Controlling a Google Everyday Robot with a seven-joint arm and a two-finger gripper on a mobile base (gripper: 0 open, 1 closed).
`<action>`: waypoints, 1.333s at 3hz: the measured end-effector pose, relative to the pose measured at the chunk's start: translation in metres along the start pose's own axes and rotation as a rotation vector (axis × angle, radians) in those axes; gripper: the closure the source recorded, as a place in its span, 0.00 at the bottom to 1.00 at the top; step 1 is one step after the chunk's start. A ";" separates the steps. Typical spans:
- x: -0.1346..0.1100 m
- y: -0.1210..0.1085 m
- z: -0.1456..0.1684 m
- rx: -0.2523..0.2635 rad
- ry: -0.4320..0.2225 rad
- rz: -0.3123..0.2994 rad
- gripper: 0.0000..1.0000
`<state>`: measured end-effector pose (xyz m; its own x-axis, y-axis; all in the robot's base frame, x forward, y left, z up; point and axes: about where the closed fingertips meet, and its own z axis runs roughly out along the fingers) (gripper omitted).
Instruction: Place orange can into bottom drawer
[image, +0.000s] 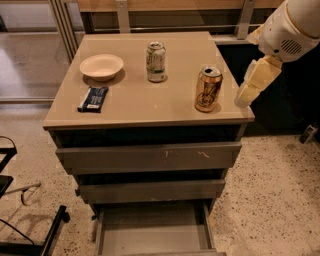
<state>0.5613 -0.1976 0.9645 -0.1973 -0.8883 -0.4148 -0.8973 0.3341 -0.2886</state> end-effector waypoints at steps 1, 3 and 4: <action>0.000 0.000 0.000 0.000 0.000 0.000 0.00; 0.027 -0.003 0.047 -0.070 -0.043 0.089 0.00; 0.020 -0.017 0.087 -0.087 -0.146 0.127 0.00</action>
Offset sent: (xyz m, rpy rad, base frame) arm 0.0083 -0.0275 -0.0536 0.0897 0.1203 -0.0610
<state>0.6069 -0.1941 0.8861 -0.2576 -0.7832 -0.5660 -0.9007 0.4067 -0.1529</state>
